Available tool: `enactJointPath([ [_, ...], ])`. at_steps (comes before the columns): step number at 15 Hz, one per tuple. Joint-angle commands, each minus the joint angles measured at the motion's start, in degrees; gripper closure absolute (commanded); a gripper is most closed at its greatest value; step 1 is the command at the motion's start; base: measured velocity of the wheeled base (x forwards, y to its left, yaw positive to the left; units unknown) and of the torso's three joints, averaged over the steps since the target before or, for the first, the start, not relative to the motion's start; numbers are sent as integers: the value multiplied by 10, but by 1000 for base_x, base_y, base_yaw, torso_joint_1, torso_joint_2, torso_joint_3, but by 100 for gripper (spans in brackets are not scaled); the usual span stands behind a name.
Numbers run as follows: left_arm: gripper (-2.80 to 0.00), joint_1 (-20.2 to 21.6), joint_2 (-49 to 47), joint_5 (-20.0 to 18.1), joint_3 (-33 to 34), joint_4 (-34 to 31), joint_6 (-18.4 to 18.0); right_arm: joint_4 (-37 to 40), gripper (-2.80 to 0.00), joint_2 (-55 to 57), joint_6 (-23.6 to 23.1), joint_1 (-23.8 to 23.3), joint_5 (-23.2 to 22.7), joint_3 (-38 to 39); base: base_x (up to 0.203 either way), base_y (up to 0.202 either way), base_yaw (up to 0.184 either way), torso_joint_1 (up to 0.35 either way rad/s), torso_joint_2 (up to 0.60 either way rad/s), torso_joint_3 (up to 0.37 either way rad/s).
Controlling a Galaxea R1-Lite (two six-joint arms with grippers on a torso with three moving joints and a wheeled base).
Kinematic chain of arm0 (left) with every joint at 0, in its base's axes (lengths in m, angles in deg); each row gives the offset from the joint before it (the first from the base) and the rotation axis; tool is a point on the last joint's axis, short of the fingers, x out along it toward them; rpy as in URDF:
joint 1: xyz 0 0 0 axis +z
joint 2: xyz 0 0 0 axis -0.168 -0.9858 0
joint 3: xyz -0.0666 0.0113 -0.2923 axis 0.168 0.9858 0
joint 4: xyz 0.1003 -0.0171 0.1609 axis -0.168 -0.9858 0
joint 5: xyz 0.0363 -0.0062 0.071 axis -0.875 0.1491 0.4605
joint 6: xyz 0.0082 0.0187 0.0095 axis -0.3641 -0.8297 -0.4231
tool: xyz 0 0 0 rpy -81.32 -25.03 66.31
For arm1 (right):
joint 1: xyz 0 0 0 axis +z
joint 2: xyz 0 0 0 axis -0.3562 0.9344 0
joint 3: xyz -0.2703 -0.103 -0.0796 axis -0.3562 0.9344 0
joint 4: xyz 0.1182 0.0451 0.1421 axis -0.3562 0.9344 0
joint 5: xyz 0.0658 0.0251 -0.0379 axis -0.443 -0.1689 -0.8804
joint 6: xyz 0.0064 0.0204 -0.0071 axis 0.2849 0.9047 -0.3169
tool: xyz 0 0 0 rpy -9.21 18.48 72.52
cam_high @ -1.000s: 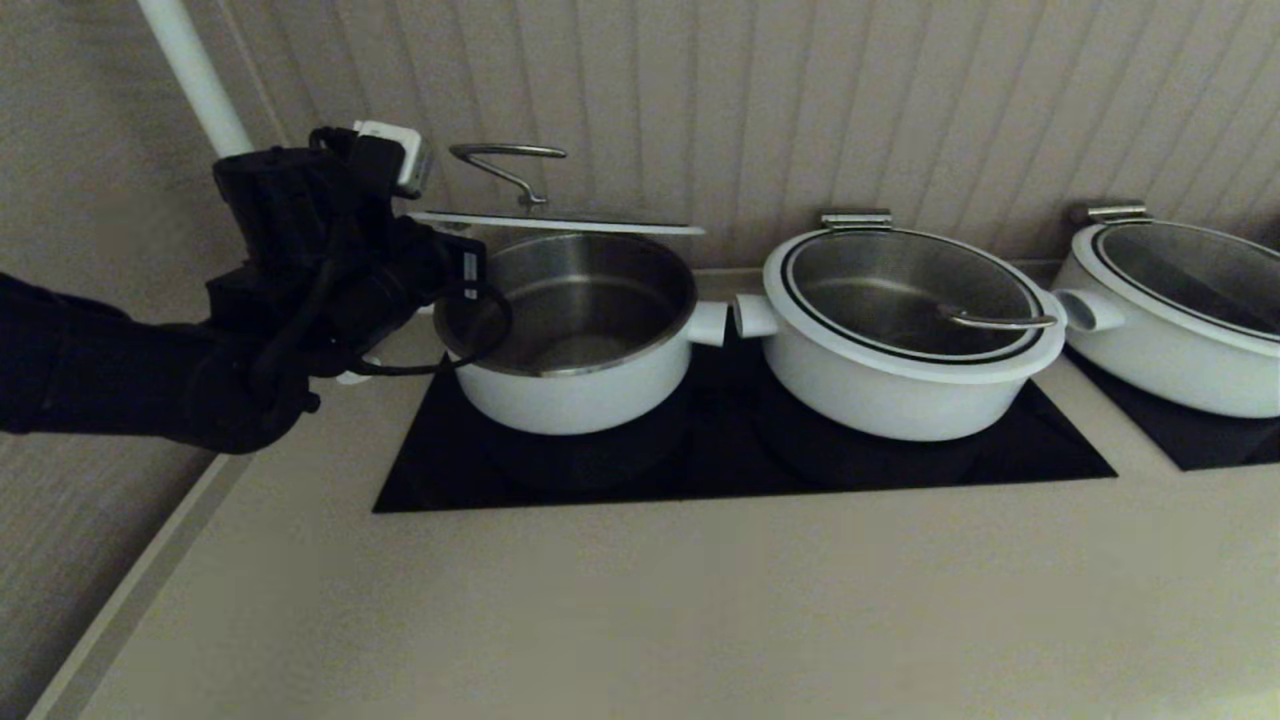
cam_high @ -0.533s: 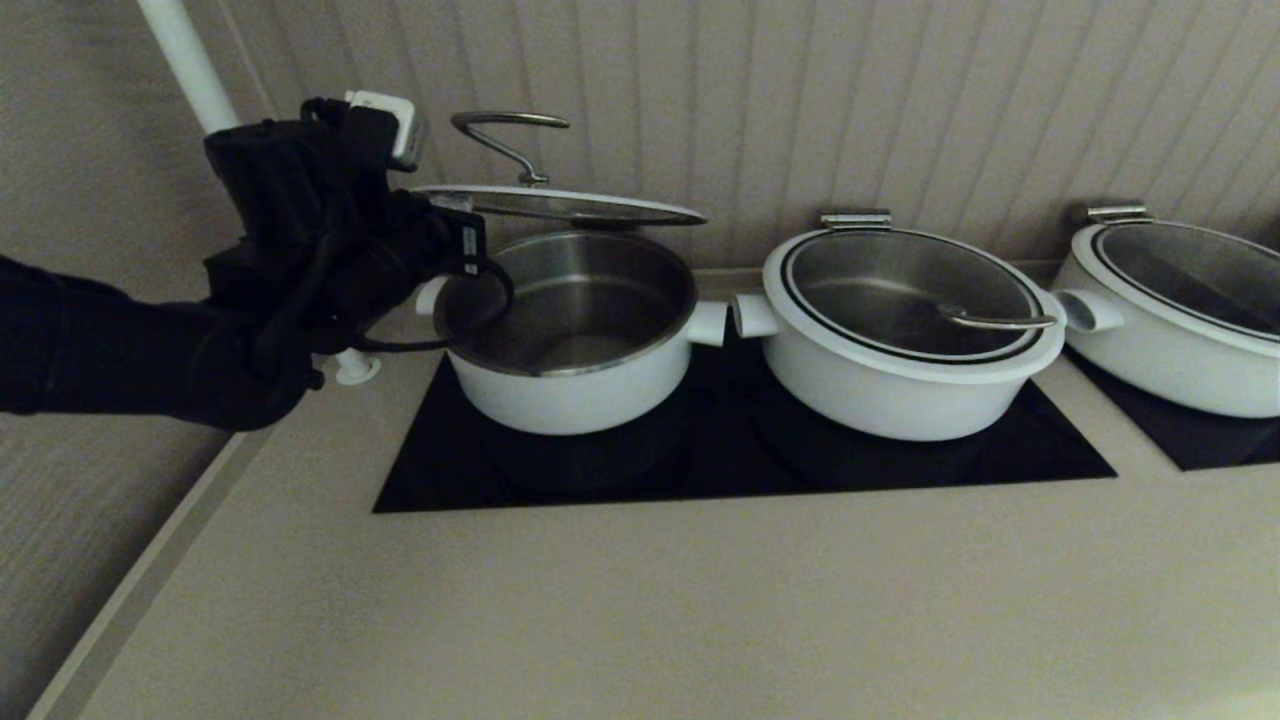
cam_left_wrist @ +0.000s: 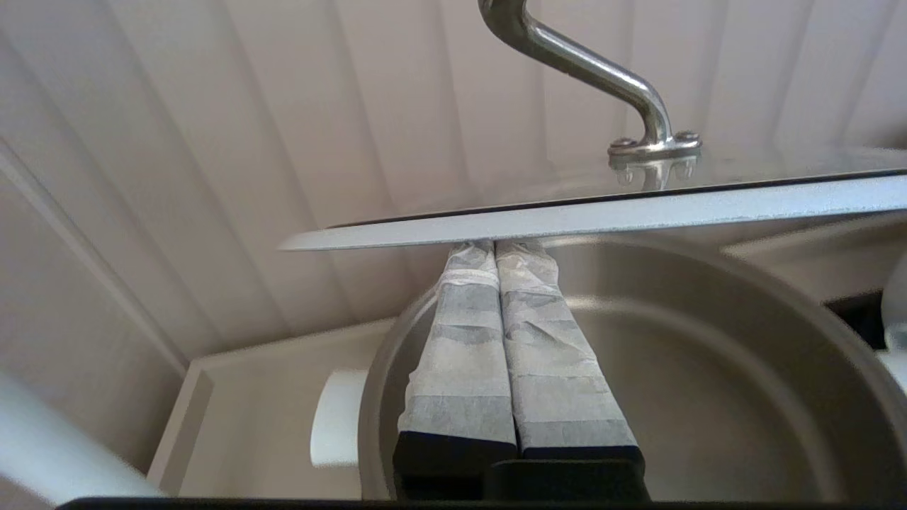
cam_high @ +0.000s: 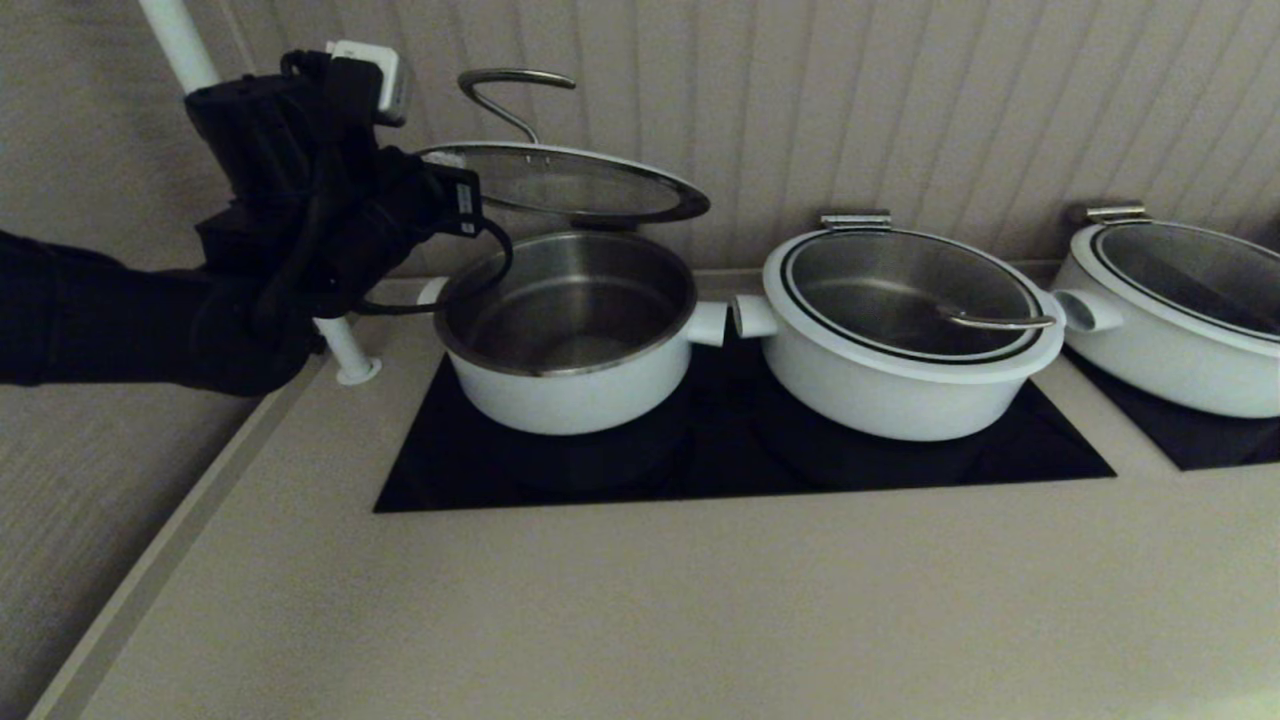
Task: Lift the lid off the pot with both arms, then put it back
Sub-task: Open the pot lid completely
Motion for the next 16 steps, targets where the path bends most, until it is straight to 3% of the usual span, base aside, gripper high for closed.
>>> enactJointPath([
  [1,0,0,-16,0,-21,2,-1,3,0,-45,-1,13,0,-1,0,0,0,0,0,0],
  [16,0,-1,-118,-3,-193,2,0,-1,0,-129,-4,13,-3,0,0,0,0,0,0,0],
])
